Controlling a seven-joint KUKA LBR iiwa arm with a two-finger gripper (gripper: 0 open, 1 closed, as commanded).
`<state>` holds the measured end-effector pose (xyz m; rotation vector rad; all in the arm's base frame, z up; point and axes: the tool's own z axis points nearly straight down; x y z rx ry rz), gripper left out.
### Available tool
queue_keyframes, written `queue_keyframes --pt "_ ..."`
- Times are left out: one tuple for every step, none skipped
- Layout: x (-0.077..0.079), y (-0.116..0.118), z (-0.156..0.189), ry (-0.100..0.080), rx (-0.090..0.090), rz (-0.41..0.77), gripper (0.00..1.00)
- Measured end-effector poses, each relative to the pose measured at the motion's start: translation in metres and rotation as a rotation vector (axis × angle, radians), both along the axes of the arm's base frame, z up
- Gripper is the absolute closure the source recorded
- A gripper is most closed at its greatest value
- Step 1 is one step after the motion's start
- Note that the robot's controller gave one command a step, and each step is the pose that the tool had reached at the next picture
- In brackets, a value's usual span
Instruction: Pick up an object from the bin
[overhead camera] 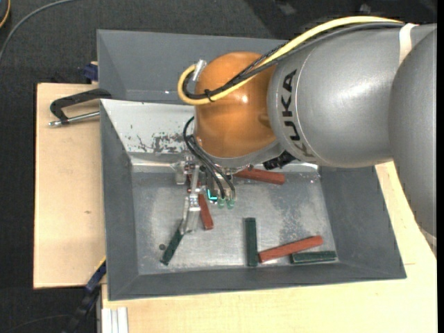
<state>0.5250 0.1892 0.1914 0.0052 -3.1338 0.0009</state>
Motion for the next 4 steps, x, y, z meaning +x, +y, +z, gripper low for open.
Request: queue_keyframes --pt "0.015 -0.059 -0.123 -0.003 0.001 0.279 0.0" --pt "-0.023 -0.089 -0.121 -0.003 0.0 0.007 0.0" --pt "-0.017 -0.195 -0.12 -0.011 0.001 0.388 0.0" --pt "-0.023 -0.253 -0.121 -0.012 0.002 0.867 0.0"
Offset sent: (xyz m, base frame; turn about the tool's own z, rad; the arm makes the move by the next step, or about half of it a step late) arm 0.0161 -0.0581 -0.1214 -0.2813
